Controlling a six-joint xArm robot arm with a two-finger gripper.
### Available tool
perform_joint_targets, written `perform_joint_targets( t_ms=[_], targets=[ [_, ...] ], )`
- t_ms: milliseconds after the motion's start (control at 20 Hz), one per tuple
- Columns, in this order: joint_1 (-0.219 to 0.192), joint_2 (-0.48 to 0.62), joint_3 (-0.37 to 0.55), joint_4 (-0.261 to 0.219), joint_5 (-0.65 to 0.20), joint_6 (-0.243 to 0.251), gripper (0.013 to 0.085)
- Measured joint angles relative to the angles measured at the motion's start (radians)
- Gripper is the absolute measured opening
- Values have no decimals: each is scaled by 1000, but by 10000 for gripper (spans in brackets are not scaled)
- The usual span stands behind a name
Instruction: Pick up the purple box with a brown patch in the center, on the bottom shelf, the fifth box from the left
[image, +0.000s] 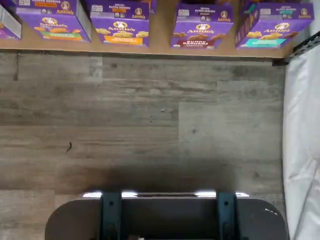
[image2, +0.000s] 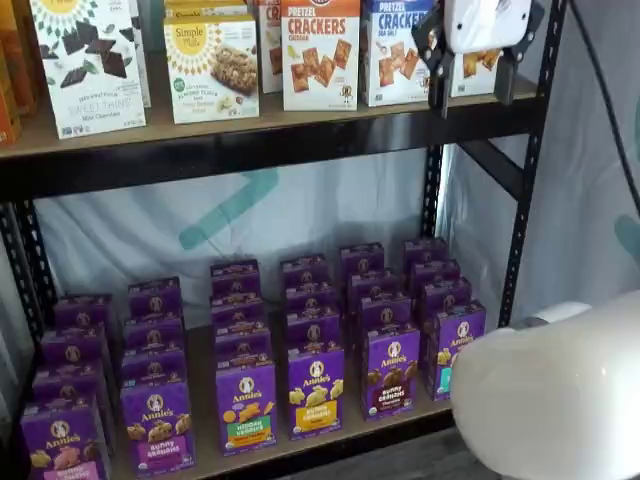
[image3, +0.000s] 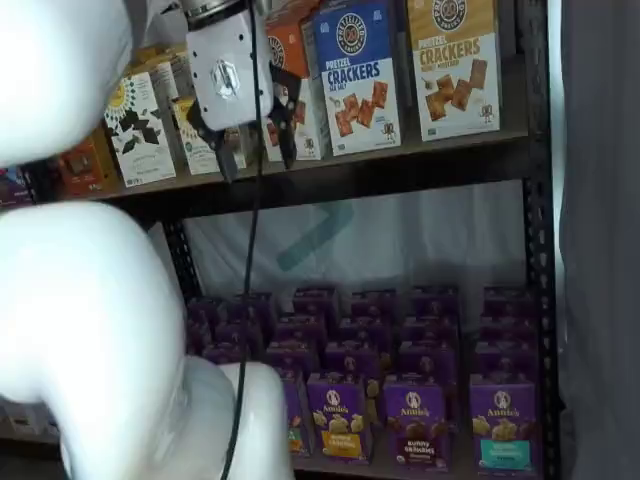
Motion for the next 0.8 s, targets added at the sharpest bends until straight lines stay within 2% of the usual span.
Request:
perform_joint_targets(
  t_ms=[600,800],
  targets=[
    [-47,-30,204,28,-146,-33,850],
    [-55,-47,283,21,-211,-40,850]
  ],
)
